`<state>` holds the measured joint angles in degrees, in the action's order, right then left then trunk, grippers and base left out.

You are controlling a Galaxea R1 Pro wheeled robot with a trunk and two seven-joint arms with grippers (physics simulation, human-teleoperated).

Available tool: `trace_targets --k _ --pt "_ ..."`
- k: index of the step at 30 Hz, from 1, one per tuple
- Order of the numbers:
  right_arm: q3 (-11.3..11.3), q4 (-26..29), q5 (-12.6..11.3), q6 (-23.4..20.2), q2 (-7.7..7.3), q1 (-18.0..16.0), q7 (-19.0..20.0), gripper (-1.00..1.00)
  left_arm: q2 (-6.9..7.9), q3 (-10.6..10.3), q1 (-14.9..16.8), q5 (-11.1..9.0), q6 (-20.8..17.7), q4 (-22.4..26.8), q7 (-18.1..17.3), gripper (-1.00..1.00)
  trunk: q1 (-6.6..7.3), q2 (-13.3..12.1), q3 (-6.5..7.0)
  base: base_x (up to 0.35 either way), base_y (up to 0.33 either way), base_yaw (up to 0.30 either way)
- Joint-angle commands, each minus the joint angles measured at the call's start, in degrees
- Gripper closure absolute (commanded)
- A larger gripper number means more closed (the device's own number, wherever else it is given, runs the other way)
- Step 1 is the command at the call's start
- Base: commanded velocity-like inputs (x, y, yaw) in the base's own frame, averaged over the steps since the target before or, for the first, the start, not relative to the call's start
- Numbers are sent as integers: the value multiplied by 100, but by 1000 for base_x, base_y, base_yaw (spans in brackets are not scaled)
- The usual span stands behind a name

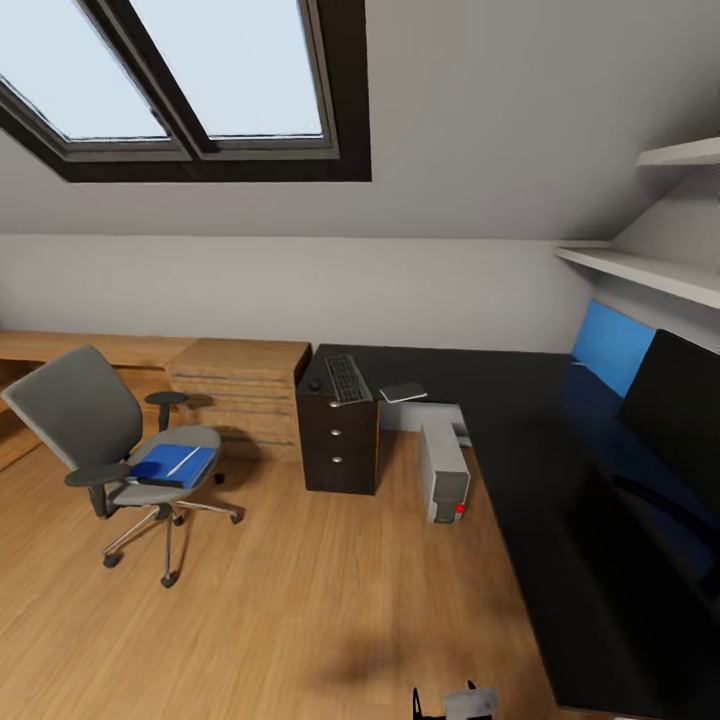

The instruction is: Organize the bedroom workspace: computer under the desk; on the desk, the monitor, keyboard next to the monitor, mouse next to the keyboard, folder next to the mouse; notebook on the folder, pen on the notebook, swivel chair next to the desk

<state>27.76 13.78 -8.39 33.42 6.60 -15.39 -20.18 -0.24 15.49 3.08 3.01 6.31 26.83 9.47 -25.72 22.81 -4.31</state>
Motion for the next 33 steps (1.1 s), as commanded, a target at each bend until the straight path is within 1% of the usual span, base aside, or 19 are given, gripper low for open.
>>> trace_targets --k 1,6,12,26,27,33 --pt "49 -6 -57 24 -1 -8 -21 -100 -3 15 5 32 16 -3 11 -100 -7 11 -7 320 27 -165" --pt "48 -7 -58 24 -1 -8 -14 -100 2 18 4 27 19 -3 12 -100 -7 11 20 321 72 -186" --pt "54 -7 -62 20 -1 -8 -13 -100 5 22 6 25 19 -3 12 -100 -7 11 46 318 164 -149" --pt "54 -7 -61 14 1 -8 -5 -100 -2 22 5 26 14 -14 9 -100 -7 11 50 312 197 -10" --pt "47 -50 -60 -9 -2 -8 -2 -100 -3 17 7 37 11 -105 23 -100 -7 11 50 319 124 0" --pt "34 -219 -75 -12 -4 -8 5 -100 -3 15 6 42 11 -140 26 -100 -7 11 50 320 112 0"
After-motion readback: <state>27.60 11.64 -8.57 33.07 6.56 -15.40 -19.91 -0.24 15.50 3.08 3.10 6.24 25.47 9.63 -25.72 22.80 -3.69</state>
